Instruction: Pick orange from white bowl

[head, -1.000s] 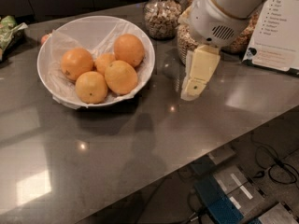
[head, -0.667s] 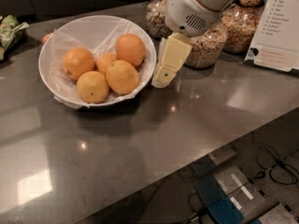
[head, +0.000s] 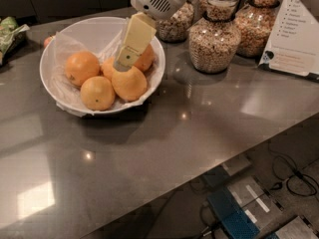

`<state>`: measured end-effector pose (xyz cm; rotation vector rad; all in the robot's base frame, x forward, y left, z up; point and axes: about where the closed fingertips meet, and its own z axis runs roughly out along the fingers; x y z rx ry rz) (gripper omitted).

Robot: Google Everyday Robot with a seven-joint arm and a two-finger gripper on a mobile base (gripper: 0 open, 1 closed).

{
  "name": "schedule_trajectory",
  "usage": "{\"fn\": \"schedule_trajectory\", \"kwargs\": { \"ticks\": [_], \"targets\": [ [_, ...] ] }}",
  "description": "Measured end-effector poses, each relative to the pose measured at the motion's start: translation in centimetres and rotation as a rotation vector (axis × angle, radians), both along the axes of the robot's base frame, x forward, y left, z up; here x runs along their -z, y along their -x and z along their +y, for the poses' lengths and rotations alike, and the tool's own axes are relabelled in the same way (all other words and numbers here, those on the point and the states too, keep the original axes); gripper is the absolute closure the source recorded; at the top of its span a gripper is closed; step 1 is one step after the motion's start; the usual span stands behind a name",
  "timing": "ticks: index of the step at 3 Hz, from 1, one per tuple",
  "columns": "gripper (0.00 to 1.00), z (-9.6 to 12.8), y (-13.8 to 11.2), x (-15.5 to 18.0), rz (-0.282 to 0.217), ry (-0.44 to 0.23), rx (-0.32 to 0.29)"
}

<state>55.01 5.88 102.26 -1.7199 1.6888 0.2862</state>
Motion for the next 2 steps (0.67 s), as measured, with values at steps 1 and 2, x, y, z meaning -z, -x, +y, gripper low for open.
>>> {"fn": "schedule_trajectory", "kwargs": {
  "ticks": [1,2],
  "targets": [
    [0.0,0.0,0.0,0.0,0.0,0.0,0.0],
    [0.0,1.4,-0.2,0.5,0.003,-0.03,-0.013]
  ]
}}
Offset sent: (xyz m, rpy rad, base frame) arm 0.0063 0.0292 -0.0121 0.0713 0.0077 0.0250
